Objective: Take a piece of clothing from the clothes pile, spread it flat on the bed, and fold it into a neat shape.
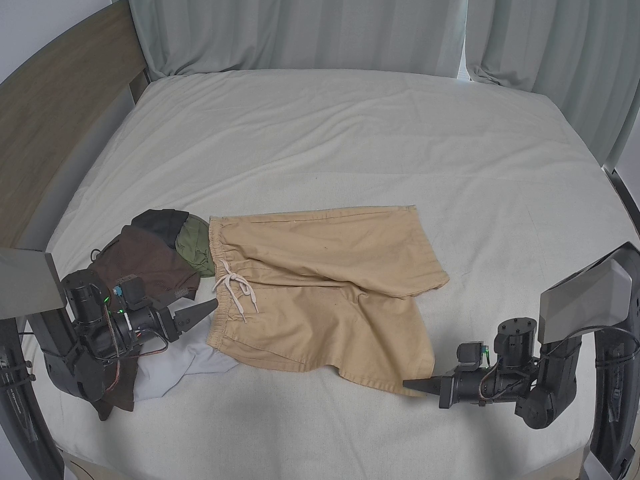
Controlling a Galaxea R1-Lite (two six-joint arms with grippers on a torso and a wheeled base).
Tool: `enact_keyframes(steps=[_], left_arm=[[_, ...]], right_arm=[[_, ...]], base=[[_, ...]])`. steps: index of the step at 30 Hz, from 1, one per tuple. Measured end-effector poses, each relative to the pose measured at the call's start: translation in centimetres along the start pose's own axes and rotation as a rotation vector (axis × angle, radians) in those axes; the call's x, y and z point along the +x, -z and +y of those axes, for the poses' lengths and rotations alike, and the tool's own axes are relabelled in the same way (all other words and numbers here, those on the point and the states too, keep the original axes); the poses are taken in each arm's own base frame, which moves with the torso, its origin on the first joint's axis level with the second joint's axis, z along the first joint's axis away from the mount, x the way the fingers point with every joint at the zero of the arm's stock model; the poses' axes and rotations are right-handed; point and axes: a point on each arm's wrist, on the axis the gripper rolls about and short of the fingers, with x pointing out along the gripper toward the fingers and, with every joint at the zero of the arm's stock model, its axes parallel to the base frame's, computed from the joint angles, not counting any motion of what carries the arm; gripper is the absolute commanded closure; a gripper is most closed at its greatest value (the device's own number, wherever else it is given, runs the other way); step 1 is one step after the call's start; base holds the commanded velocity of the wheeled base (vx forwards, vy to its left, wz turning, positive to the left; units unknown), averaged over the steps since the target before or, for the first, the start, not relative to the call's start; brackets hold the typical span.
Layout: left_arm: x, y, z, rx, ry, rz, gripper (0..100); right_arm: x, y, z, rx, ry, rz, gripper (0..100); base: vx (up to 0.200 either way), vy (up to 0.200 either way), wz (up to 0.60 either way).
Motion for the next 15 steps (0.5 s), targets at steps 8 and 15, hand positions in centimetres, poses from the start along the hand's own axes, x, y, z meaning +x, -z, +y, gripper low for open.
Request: enact_keyframes(steps=[8, 15], left_arm=[[0.00, -0.03, 0.03, 0.000, -0.001, -0.001, 0], [0.02, -0.03, 0.01, 0.002, 0.001, -0.001, 0]], right_arm=[[-0.07, 0.87, 0.62, 0.015, -0.037, 0.050, 100], [0.11, 0.57, 0.32, 0.050, -0.030, 0.036, 0]], base=[[0.000, 0.000, 0.00], [0.000, 0.000, 0.00]])
